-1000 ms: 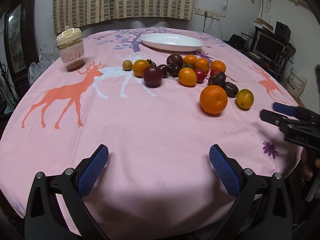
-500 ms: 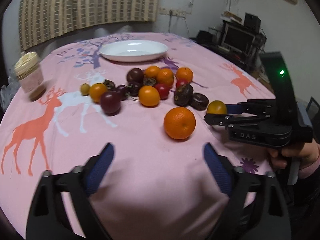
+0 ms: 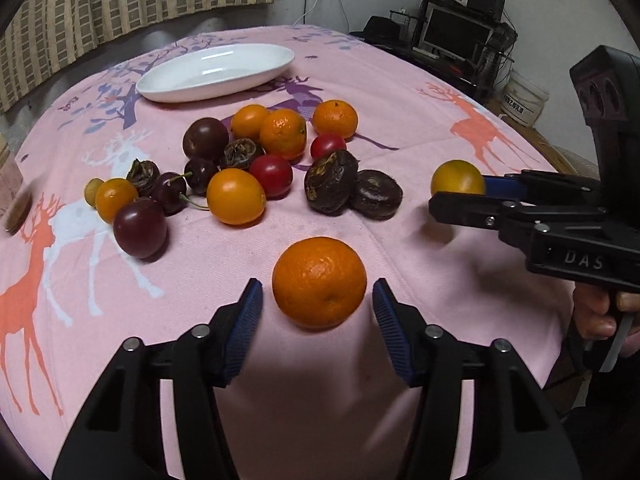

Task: Organize fruits
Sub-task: 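Carry an orange to the plate with the left tool while the right tool carries a yellow-green citrus there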

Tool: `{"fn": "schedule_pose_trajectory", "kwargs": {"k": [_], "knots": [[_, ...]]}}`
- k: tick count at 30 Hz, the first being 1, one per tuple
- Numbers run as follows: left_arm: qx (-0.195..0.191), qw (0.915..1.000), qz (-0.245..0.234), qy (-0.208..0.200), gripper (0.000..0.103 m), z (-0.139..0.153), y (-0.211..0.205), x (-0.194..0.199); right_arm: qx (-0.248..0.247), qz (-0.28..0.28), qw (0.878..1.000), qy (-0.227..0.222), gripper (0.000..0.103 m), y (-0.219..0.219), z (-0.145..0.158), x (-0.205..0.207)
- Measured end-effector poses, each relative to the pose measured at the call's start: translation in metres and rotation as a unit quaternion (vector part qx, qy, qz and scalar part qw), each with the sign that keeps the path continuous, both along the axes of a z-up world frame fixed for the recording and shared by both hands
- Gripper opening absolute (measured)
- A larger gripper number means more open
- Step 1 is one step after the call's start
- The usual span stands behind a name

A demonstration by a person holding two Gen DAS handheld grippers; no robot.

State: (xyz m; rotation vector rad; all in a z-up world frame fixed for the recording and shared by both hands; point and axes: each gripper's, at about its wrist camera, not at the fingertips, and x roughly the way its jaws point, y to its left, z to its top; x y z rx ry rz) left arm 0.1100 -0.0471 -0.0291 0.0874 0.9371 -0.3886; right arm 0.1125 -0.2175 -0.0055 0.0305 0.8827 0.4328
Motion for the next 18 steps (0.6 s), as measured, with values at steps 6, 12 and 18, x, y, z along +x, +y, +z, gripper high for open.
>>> {"fn": "schedule_pose_trajectory", "kwargs": {"k": [6, 12, 18], "knots": [[-0.018, 0.9995, -0.014, 0.019, 0.044, 0.004, 0.01, 0.009, 0.003, 0.006, 1.0, 0.002, 0.041, -0.001, 0.007, 0.019], [-0.028, 0.9995, 0.002, -0.015, 0.044, 0.051, 0.042, 0.054, -0.001, 0.028, 0.999, -0.028, 0.041, 0.009, 0.04, 0.064], [-0.034, 0.998, 0.039, -0.036, 0.044, 0.08, 0.069, 0.167, 0.011, 0.032, 0.998, -0.056, 0.041, 0.039, 0.066, 0.163]]}}
